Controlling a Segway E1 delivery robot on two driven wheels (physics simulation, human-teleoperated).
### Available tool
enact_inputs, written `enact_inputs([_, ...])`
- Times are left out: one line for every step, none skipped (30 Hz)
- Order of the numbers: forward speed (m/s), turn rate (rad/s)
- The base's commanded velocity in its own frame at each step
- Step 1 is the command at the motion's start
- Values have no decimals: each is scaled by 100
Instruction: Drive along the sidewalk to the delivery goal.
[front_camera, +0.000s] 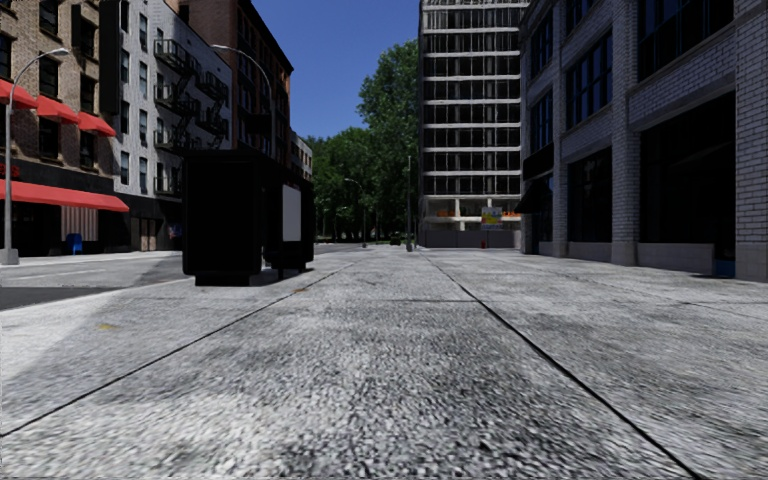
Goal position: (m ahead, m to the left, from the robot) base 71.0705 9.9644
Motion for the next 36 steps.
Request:
enact_inputs([200, 0])
enact_inputs([200, 0])
enact_inputs([200, 0])
enact_inputs([200, 0])
enact_inputs([200, 0])
enact_inputs([200, 0])
enact_inputs([200, 0])
enact_inputs([200, 0])
enact_inputs([200, 0])
enact_inputs([200, 0])
enact_inputs([200, 0])
enact_inputs([200, 0])
enact_inputs([200, 0])
enact_inputs([200, 0])
enact_inputs([200, 0])
enact_inputs([200, 0])
enact_inputs([200, 0])
enact_inputs([200, 0])
enact_inputs([200, 0])
enact_inputs([200, 0])
enact_inputs([200, 0])
enact_inputs([200, 0])
enact_inputs([200, 0])
enact_inputs([200, 0])
enact_inputs([200, 0])
enact_inputs([200, 0])
enact_inputs([200, 0])
enact_inputs([200, 0])
enact_inputs([200, 0])
enact_inputs([200, 0])
enact_inputs([200, 0])
enact_inputs([200, 0])
enact_inputs([200, 0])
enact_inputs([200, 0])
enact_inputs([200, 0])
enact_inputs([200, 0])
